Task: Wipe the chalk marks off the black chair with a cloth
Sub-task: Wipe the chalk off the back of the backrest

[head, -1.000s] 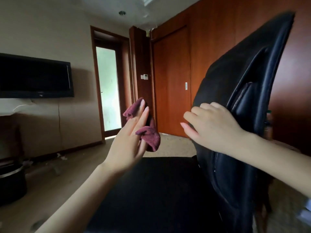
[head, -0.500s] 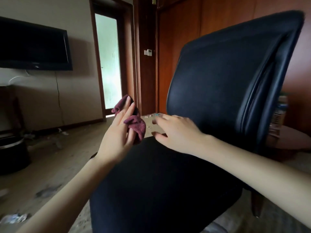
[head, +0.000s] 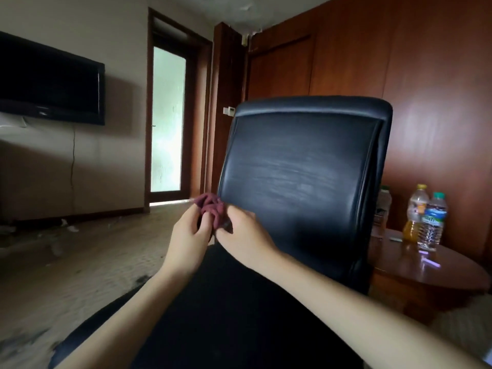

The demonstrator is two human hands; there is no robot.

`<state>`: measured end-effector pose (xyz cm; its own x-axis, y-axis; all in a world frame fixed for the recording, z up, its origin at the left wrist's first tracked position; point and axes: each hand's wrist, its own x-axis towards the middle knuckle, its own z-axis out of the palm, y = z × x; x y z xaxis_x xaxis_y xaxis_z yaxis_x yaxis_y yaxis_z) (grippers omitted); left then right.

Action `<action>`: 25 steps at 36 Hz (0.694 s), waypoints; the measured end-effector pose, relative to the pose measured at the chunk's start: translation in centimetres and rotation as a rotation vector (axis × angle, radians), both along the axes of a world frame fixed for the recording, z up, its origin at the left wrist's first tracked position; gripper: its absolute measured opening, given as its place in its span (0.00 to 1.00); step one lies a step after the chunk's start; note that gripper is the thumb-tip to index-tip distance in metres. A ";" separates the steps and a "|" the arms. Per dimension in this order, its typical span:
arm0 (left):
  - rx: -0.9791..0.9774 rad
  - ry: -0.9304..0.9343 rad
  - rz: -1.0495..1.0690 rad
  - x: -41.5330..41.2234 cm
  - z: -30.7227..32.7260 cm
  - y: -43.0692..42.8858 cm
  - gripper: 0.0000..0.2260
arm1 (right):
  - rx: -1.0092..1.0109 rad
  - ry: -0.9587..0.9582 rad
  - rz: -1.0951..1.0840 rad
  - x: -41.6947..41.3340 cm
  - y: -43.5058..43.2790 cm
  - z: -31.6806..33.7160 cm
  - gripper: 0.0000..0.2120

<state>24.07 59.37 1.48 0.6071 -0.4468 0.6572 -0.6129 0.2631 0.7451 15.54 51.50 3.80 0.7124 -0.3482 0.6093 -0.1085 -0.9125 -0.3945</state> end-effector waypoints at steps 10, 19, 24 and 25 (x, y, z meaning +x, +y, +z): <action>-0.031 0.138 0.117 9.3 -1.7 -3.6 0.12 | 0.394 -0.339 0.165 12.6 -2.4 -1.2 0.11; 0.062 0.056 0.186 24.5 -3.2 -0.3 0.11 | 0.326 -0.371 0.177 29.7 -2.9 -2.0 0.12; 0.132 0.106 0.129 26.6 -2.0 -1.4 0.07 | 0.378 -0.400 0.211 31.2 -4.5 -1.5 0.12; 0.162 0.113 0.113 26.5 -1.3 -1.9 0.08 | 0.401 -0.380 0.211 31.2 -5.1 -1.0 0.12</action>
